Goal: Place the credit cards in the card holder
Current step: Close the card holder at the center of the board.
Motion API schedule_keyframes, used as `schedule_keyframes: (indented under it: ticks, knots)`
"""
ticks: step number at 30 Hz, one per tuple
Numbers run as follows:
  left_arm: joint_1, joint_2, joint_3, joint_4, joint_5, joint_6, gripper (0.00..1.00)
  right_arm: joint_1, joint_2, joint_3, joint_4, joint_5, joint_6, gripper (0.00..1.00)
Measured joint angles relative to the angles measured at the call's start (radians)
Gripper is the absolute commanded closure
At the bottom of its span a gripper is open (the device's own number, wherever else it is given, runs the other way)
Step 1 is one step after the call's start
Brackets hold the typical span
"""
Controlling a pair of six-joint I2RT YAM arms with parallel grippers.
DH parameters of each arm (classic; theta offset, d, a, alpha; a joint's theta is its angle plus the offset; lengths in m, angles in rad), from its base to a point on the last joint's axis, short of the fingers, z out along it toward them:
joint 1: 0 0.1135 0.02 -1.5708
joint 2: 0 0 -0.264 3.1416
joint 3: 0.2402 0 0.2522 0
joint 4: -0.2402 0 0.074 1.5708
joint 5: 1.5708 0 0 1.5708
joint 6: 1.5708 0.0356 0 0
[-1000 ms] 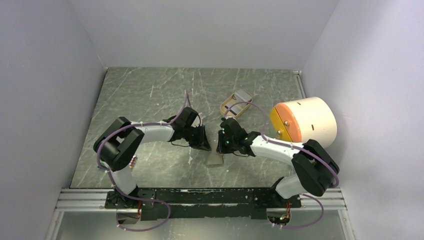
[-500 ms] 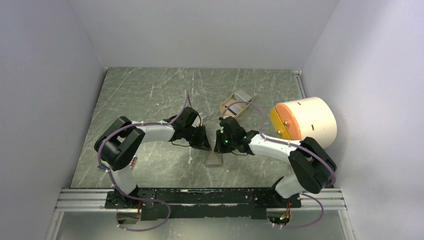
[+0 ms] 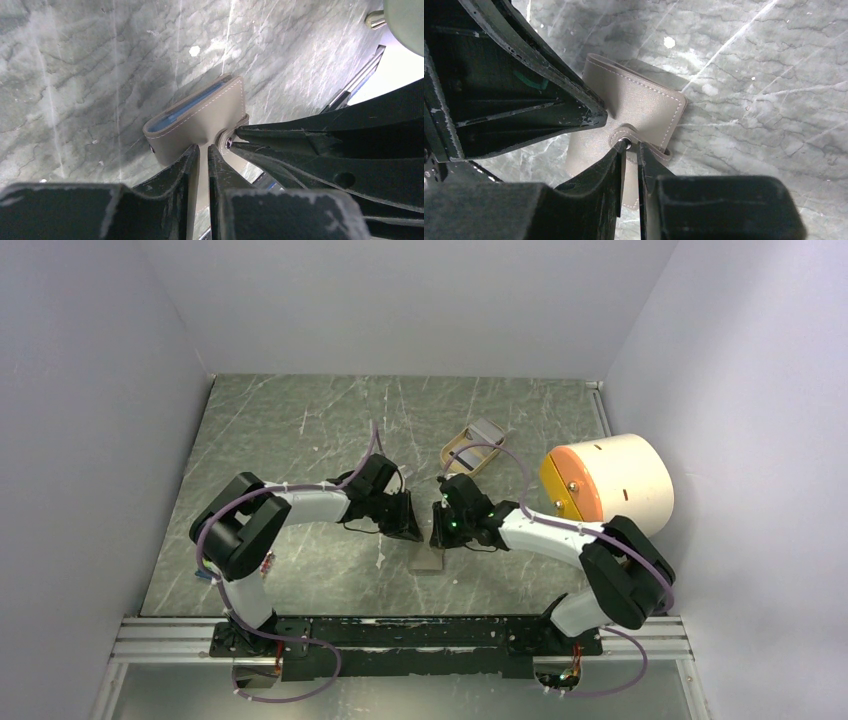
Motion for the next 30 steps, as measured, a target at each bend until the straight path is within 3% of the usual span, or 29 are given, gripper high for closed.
schedule_keyframes:
  ticks: [22, 27, 30]
  knots:
    - [0.0, 0.018, 0.016, 0.003, 0.005, 0.0, 0.82, 0.029, -0.005, 0.012, -0.039, 0.033, -0.05, 0.82]
    - [0.0, 0.022, 0.019, 0.003, 0.008, 0.0, 0.82, 0.034, -0.037, -0.002, -0.042, 0.026, -0.029, 0.73]
    - [0.0, 0.023, 0.019, 0.006, 0.011, -0.002, 0.82, 0.036, -0.076, -0.006, -0.044, 0.034, -0.009, 0.74]
